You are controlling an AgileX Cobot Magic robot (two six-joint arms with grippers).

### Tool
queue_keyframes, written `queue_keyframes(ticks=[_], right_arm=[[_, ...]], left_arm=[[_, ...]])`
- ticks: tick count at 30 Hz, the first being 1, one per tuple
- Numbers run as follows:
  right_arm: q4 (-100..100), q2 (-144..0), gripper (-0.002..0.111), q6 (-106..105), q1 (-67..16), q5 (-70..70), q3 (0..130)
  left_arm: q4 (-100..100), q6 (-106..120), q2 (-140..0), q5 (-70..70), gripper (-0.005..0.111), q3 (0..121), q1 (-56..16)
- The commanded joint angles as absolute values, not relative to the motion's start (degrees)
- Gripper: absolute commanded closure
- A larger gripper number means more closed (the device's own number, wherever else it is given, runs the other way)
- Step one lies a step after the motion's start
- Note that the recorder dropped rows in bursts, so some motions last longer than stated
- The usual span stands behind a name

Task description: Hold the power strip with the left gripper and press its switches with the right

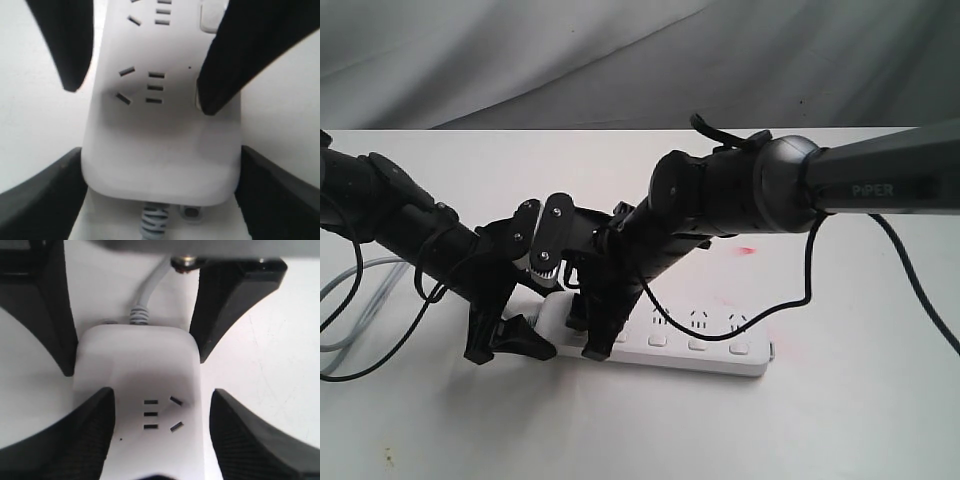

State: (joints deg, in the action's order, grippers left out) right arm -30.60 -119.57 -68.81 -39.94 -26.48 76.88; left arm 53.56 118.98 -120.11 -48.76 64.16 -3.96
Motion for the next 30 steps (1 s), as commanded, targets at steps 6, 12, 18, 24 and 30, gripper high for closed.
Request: queue_keyframes(ticks=[6,12,18,24,30], right_arm=[[-30.16,-120.55,0.055,-69.20,-40.07,-26.12,77.09],[-28.85,-120.56,0.055,-69.92,-40.07,-27.02,77.09],[-28.43,-121.06,0.055,-72.21,-40.07,-28.19,77.09],[-27.31,-121.75,0.055,-73.81,-40.16,-30.19,77.09],[-26.90,-121.75,0.055,-74.62,-40.16,-30.84,77.09]], left_arm=[[51.80,119.10,-120.09,-48.20,0.039,64.28,-4.24],[51.80,119.10,-120.09,-48.20,0.039,64.28,-4.24],[51.80,118.94,-120.09,-48.20,0.039,64.28,-4.24],[51.80,118.94,-120.09,-48.20,0.039,64.28,-4.24],[51.80,119.09,-120.09,-48.20,0.039,64.28,-4.24]])
